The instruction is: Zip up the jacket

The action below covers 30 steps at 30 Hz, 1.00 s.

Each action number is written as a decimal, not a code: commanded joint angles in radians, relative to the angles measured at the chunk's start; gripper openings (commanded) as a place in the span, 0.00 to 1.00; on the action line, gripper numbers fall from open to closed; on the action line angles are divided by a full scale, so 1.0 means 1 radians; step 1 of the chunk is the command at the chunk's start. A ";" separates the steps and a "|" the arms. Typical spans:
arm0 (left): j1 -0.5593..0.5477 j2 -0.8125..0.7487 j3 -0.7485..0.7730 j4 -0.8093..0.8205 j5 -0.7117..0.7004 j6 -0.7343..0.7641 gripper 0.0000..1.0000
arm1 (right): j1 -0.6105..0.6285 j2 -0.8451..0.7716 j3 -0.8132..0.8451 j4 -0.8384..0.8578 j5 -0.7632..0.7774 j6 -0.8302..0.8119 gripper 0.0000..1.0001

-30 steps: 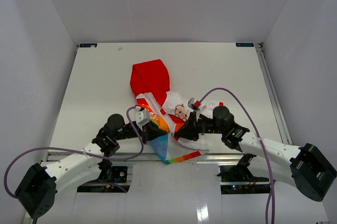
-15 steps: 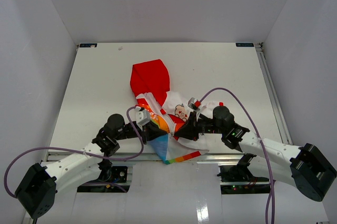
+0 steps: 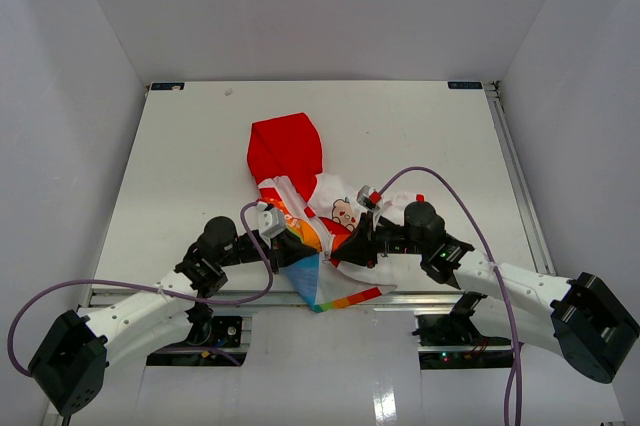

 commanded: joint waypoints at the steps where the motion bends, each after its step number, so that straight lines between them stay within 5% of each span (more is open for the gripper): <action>1: -0.004 -0.009 -0.007 0.010 0.001 0.011 0.00 | -0.006 -0.003 0.011 0.045 -0.006 -0.007 0.08; 30: -0.004 0.011 -0.004 0.011 0.015 0.026 0.00 | -0.017 0.005 0.021 0.042 -0.004 0.014 0.08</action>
